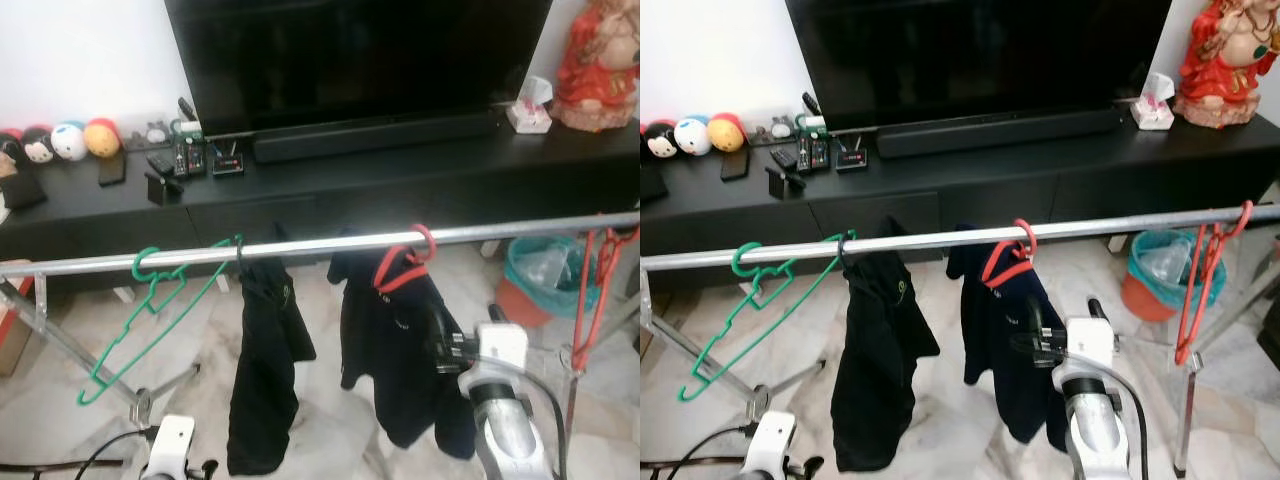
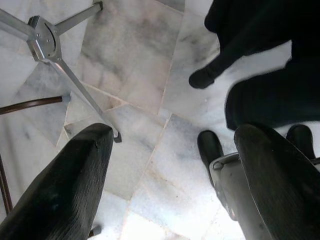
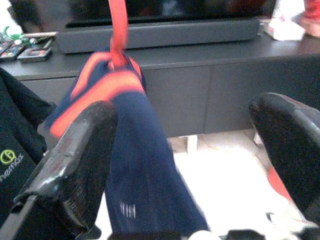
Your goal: Hang hanger
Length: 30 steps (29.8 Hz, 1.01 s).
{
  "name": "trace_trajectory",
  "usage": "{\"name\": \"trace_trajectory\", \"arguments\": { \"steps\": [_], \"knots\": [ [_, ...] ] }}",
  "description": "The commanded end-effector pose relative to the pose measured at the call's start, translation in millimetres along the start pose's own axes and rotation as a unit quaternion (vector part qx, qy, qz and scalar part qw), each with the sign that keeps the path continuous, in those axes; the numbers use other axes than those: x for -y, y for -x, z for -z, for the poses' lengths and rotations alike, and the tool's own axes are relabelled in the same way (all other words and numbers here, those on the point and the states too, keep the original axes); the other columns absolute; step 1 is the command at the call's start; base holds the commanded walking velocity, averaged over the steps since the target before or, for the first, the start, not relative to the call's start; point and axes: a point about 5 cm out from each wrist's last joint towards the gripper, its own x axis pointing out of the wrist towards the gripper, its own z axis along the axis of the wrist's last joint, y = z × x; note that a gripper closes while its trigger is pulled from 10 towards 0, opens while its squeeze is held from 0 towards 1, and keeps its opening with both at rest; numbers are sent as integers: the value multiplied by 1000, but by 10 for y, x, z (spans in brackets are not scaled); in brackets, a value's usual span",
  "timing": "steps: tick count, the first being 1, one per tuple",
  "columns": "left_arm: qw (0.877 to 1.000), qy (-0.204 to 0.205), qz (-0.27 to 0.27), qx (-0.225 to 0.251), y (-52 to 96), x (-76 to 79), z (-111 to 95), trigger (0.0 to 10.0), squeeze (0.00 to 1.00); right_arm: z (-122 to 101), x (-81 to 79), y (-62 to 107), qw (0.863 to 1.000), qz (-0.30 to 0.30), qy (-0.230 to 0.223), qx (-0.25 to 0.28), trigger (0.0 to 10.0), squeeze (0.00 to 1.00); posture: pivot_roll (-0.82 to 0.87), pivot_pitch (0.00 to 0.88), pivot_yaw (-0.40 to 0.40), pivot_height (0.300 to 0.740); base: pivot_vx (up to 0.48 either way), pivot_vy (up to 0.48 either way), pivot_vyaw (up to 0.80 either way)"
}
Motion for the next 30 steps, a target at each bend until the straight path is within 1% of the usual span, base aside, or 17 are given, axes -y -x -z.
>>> {"name": "trace_trajectory", "arguments": {
  "steps": [1,2,3,4,5,6,9,12,14,15,20,24,27,30],
  "knots": [
    [1000,-7,-5,-21,19,-27,90,10000,0,82,4,-42,999,-18,-8,-33,10000,0,-96,0,80,740,0,0,0],
    [1000,-6,-6,-21,20,-29,92,10000,0,88,7,-81,999,-25,-5,-44,10000,0,-95,0,81,740,0,0,0],
    [1000,-6,-6,-21,21,-31,96,10000,0,83,16,-118,998,-29,7,-51,10000,0,-95,0,81,740,0,0,0],
    [1000,-5,-7,-24,25,-34,109,10000,0,86,27,-186,996,-43,13,-71,10000,0,-93,0,81,740,0,0,0],
    [1000,-5,-7,-24,26,-35,113,10000,0,88,29,-205,996,-48,12,-79,10000,0,-93,0,81,740,0,0,0],
    [1000,-5,-7,-25,27,-38,118,10000,0,70,35,-231,995,-52,19,-78,10000,0,-91,0,84,740,0,0,0],
    [1000,-5,-8,-30,36,-52,145,10000,0,1,58,-313,994,-72,12,-79,10000,0,-85,0,85,740,0,0,0],
    [999,-5,-10,-32,42,-74,154,10000,0,-26,89,-347,993,-81,24,-83,10000,0,-86,0,85,740,0,0,0],
    [999,-6,-11,-33,45,-84,158,10000,0,-36,111,-358,993,-83,29,-83,10000,0,-86,0,85,740,0,0,0],
    [999,-6,-12,-33,45,-86,159,10000,0,-29,120,-358,992,-87,24,-86,10000,0,-86,0,85,740,0,0,0],
    [999,-7,-11,-35,46,-76,169,10000,0,94,161,-291,989,-87,30,-113,10000,0,-87,0,85,740,0,0,0],
    [999,-9,-9,-36,44,-59,176,10000,0,123,121,-267,987,-103,25,-118,10000,0,-85,0,87,740,0,0,0],
    [999,-12,-8,-37,41,-33,181,10000,0,107,68,-259,985,-132,21,-110,10000,0,-84,0,88,740,0,0,0],
    [999,-13,-7,-37,39,-18,185,10000,0,121,55,-244,983,-146,27,-113,10000,0,-84,0,89,740,0,0,0]
  ]
}}
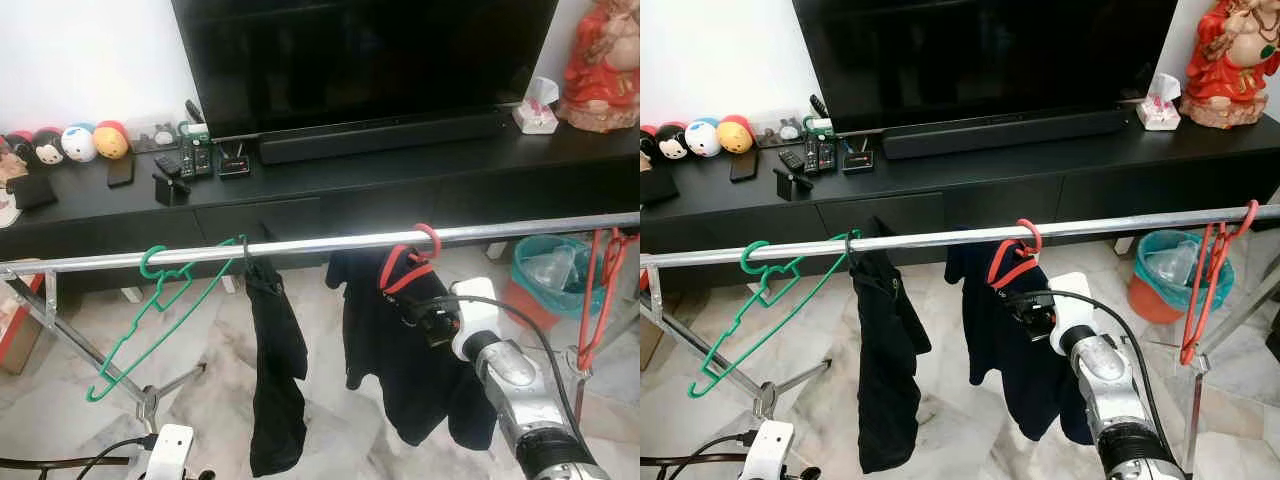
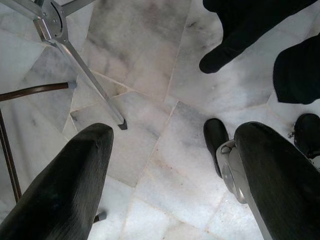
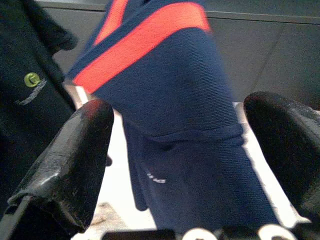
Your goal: Hang hanger
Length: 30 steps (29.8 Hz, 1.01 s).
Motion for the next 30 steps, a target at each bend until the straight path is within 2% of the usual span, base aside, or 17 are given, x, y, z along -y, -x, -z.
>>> {"name": "trace_trajectory", "arguments": {
  "steps": [1,7,8,9,10,11,30],
  "knots": [
    [1000,-3,-3,-14,11,3,73,10000,0,8,-36,4,1000,-12,3,0,10000,0,-82,0,88,740,0,0,0],
    [1000,-5,-3,-14,9,4,63,10000,0,70,-34,19,1000,-17,6,-16,10000,0,-82,0,88,740,0,0,0],
    [1000,-6,-2,-14,8,6,61,10000,0,74,-36,21,1000,-18,7,-17,8784,0,-82,0,88,740,0,0,0],
    [1000,-7,-2,-14,6,9,57,10000,0,81,-39,23,1000,-19,7,-18,4078,0,-82,0,89,740,0,0,0],
    [1000,-7,-2,-13,6,10,55,10000,0,85,-42,24,1000,-20,7,-18,980,0,-82,0,89,740,0,0,0],
    [1000,-7,-2,-13,5,10,51,10000,0,95,-44,26,1000,-20,6,-20,0,0,-82,0,89,740,0,0,0],
    [1000,-7,0,0,2,-25,-11,10000,0,125,-151,10,999,-37,4,-19,0,0,-78,0,89,740,0,0,0]
  ]
}}
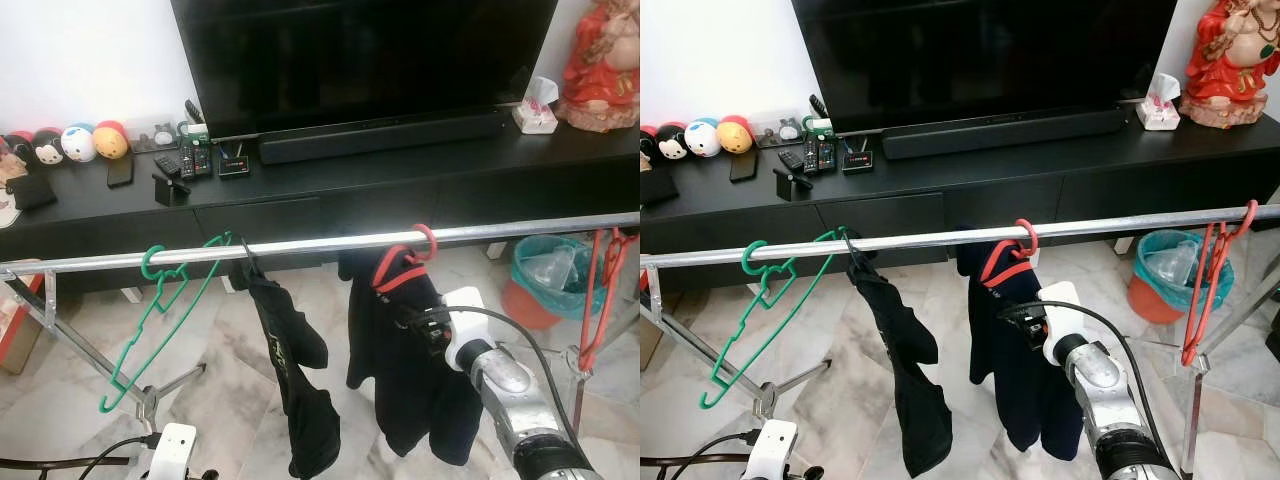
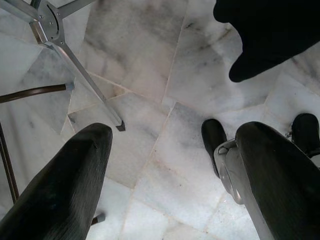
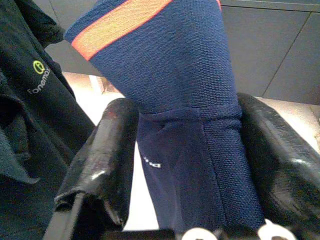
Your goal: Hang hanger
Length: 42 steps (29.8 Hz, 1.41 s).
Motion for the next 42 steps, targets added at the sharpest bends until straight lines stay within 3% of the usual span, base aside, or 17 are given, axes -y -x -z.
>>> {"name": "trace_trajectory", "arguments": {
  "steps": [1,23,31,38,42],
  "knots": [
    [1000,-6,-4,-1,8,-42,6,10000,0,34,-52,-5,1000,-10,4,-6,0,0,-78,0,89,740,0,0,0],
    [1000,-9,2,-1,-1,-9,-11,10000,0,18,-57,-29,1000,26,6,4,0,0,-79,0,95,740,0,0,0],
    [1000,-12,2,-4,3,-17,5,10000,0,-229,40,-17,989,104,-6,101,0,0,-77,0,100,740,0,0,0],
    [1000,-15,3,-6,5,-17,13,10000,0,-320,67,27,980,134,-22,147,0,0,-81,0,101,740,0,0,0],
    [1000,-15,4,-7,4,-9,17,10000,0,-311,-3,65,977,136,-15,163,0,0,-80,0,99,740,0,0,0]
  ]
}}
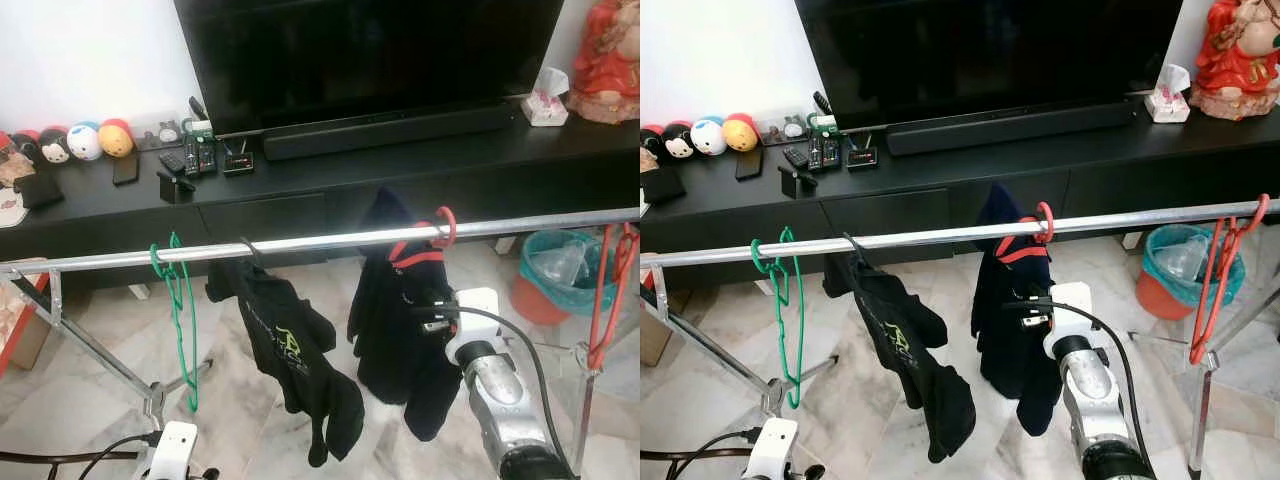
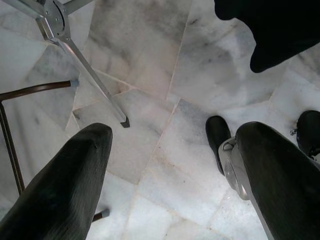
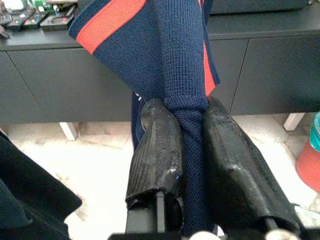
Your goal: Hang hanger
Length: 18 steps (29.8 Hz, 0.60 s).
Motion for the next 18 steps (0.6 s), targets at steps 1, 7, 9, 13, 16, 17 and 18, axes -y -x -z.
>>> {"name": "trace_trajectory", "arguments": {
  "steps": [1,7,9,13,16,17,18],
  "knots": [
    [1000,-12,1,-9,8,-13,36,10000,0,-274,-11,-51,997,9,6,80,0,0,-80,0,99,740,0,0,0],
    [1000,-12,2,-11,10,-6,50,10000,0,-6,-73,287,996,54,-1,72,10000,0,-80,0,92,740,0,0,0],
    [1000,-13,3,-11,10,-2,53,10000,0,49,-96,372,996,55,7,66,10000,0,-86,0,92,740,0,0,0],
    [1000,-14,6,-11,7,18,54,10000,0,203,-144,517,998,59,2,38,10000,0,-90,0,90,740,0,0,0],
    [1000,-14,8,-9,1,43,45,10000,0,397,-188,628,998,55,3,-5,10000,0,-93,0,87,740,0,0,0],
    [1000,-14,9,-8,-3,60,38,10000,0,516,-202,685,998,58,1,-32,10000,0,-96,0,86,740,0,0,0],
    [1000,-14,9,-8,-3,60,38,10000,0,516,-202,685,998,58,1,-32,10000,0,-96,0,86,740,0,0,0]
  ]
}}
